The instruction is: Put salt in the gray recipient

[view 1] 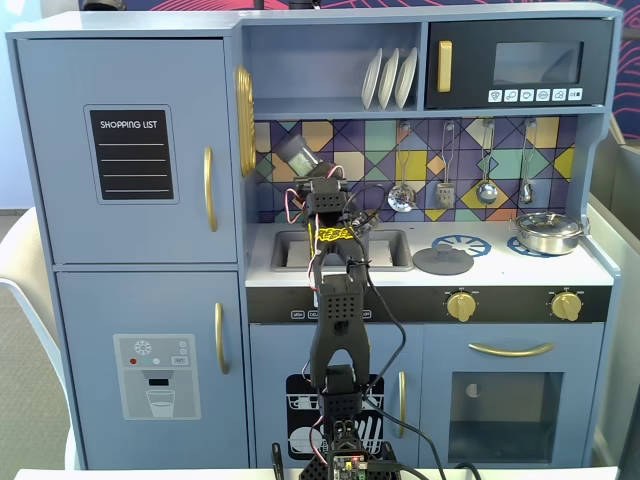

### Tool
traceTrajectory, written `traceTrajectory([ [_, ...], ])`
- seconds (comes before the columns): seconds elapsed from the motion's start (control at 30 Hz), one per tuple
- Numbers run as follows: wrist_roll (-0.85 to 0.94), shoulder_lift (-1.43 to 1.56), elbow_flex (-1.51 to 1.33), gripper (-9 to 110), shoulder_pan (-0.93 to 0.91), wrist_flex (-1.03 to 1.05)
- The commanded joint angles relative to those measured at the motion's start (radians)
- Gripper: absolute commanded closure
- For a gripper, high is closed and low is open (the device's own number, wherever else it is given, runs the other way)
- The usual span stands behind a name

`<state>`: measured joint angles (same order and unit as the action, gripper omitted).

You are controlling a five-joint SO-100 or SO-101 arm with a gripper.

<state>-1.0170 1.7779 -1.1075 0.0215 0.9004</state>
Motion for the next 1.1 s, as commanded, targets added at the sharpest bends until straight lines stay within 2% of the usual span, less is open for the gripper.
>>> traceTrajectory([
  [0.0,-0.006,0.063,-0.012,101,0.003,-0.117],
  [0.1,0.049,0.147,-0.198,101,0.031,-0.42],
  [0.17,0.057,0.143,-0.202,101,0.04,-0.451],
  [0.23,0.034,0.12,-0.166,101,0.041,-0.382],
  [0.37,-0.021,0.031,0.002,101,0.025,-0.089],
  [0.53,-0.032,0.014,-0.003,101,0.008,-0.02],
  [0.6,-0.017,0.057,-0.091,101,0.011,-0.138],
  [0.7,0.066,0.146,-0.287,101,0.021,-0.485],
  [0.77,0.095,0.144,-0.278,101,0.032,-0.526],
  [0.97,0.009,0.014,0.011,101,0.014,-0.098],
  [1.07,-0.005,-0.011,0.037,101,-0.009,-0.015],
])
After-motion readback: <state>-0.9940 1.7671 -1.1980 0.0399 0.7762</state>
